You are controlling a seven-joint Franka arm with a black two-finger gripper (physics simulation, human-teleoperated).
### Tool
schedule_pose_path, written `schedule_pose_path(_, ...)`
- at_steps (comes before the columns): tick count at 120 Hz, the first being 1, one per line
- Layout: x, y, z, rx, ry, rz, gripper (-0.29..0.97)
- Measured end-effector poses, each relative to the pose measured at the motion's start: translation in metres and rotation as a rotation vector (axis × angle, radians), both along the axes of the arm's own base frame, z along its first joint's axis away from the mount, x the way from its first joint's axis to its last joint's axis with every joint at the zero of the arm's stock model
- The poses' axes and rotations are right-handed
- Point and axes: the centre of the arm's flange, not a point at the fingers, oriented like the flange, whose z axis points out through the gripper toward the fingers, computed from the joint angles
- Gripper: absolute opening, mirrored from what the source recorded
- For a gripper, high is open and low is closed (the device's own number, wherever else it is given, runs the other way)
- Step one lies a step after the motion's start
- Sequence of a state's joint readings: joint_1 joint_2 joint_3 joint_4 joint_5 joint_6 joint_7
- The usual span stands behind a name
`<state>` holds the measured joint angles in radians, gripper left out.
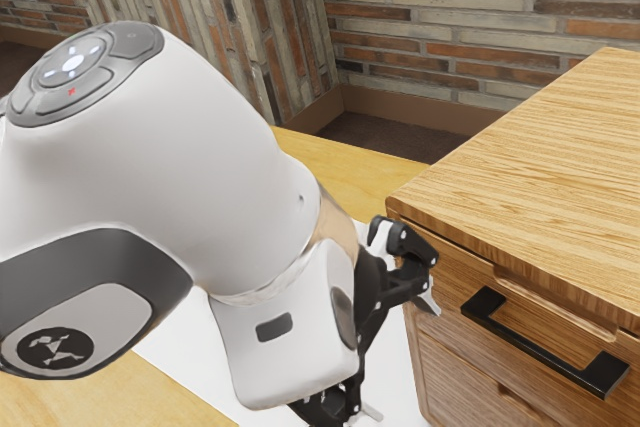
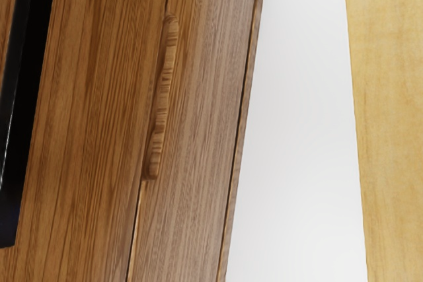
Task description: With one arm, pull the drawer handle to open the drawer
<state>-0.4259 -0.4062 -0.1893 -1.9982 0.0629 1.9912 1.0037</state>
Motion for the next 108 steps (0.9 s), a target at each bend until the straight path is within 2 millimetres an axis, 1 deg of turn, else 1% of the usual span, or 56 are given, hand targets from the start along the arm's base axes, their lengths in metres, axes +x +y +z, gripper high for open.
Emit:
schedule_pose_path(17, -0.001, -0.012, 0.004, -0.015, -0.046, -0.062, 0.68)
schedule_pose_path(26, -0.010, -0.027, 0.004, -0.022, -0.060, -0.109, 0.68)
schedule_pose_path(35, -0.014, -0.033, 0.005, -0.027, -0.069, -0.131, 0.68)
schedule_pose_path(45, -0.015, -0.034, -0.001, -0.032, -0.075, -0.133, 0.68)
schedule_pose_path(58, -0.022, -0.036, -0.012, -0.041, -0.096, -0.134, 0.68)
schedule_pose_path(85, -0.021, -0.038, -0.002, -0.092, -0.182, -0.118, 0.68)
schedule_pose_path(95, -0.019, -0.038, -0.002, -0.105, -0.194, -0.108, 0.68)
schedule_pose_path(108, -0.010, -0.037, -0.005, -0.118, -0.195, -0.087, 0.68)
